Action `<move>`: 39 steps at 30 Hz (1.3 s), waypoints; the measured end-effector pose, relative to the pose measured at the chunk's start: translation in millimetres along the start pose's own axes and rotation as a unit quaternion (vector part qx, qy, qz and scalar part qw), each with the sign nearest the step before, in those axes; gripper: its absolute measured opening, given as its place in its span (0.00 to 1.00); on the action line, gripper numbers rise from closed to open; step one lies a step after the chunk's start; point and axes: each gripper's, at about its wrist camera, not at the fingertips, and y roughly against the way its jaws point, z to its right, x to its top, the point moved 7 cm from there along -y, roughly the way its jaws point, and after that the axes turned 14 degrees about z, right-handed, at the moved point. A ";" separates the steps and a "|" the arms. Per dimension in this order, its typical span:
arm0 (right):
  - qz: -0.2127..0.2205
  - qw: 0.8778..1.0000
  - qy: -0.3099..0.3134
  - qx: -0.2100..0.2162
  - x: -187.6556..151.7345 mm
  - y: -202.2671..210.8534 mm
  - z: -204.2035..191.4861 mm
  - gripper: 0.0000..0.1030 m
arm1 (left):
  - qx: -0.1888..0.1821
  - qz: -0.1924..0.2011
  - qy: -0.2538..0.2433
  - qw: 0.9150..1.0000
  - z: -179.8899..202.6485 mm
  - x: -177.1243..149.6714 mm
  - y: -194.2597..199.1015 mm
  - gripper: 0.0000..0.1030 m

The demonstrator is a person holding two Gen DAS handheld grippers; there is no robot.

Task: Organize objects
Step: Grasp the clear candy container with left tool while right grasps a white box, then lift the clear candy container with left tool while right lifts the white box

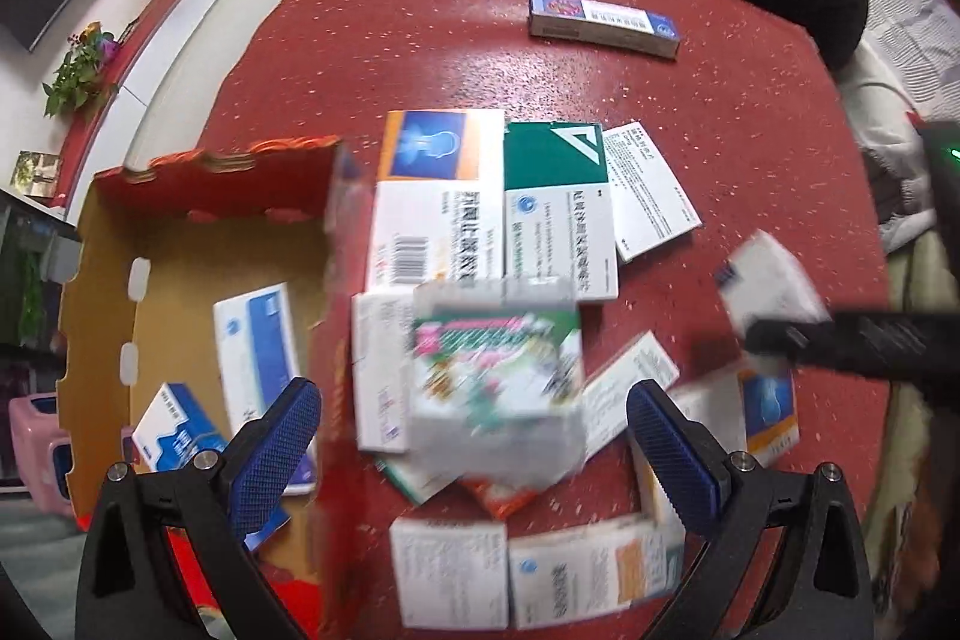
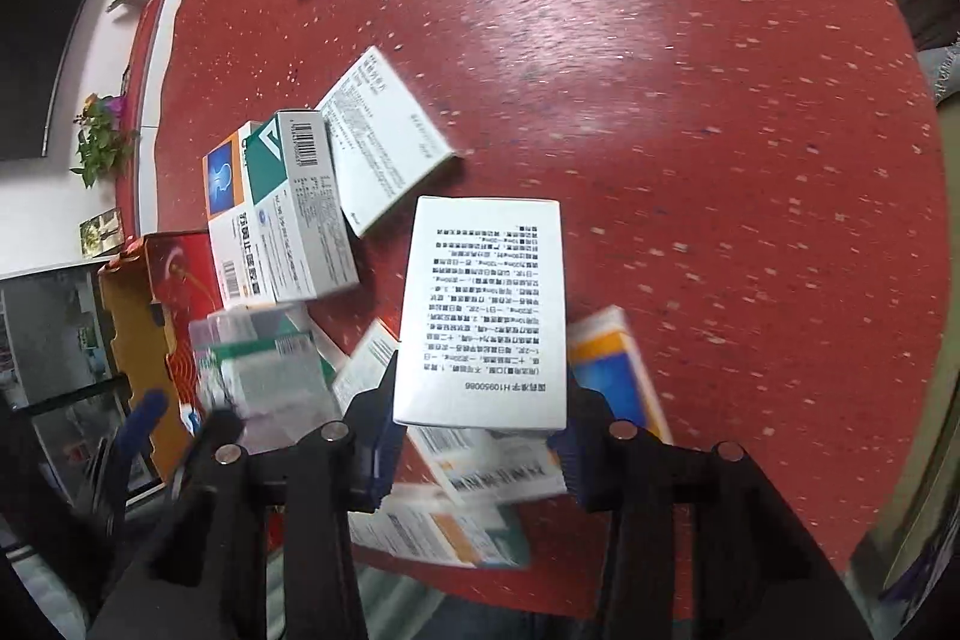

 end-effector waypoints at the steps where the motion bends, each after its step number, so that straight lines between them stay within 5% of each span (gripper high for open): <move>1: -0.001 1.000 -0.002 0.003 0.5 1.9 2.8 0.41 | 0.006 -0.008 0.002 1.000 3.8 1.1 -8.4 1.00; 8: -0.003 1.000 0.003 0.017 -3.8 12.5 14.8 0.41 | 0.050 -0.062 -0.003 0.997 9.1 -6.3 -53.6 0.96; 11: 0.004 1.000 0.017 0.022 -5.6 16.7 8.0 0.41 | 0.051 -0.109 -0.014 0.993 8.1 -19.0 -68.1 0.81; 14: 0.020 0.999 0.043 0.024 -7.1 28.8 2.8 0.41 | 0.023 -0.090 0.004 0.996 6.6 -17.1 -56.7 0.74; 22: 0.052 0.995 0.078 0.030 -16.1 53.5 -2.8 0.41 | -0.031 0.021 -0.009 0.999 0.7 -11.3 36.5 0.74; 33: 0.070 0.996 0.039 -0.031 4.7 42.0 38.2 0.41 | -0.039 0.053 0.021 0.998 -27.2 -9.1 89.2 0.74; 39: 0.039 0.998 -0.028 -0.036 29.4 -2.4 78.5 0.41 | -0.027 0.062 0.023 0.997 -43.6 -5.5 104.0 0.74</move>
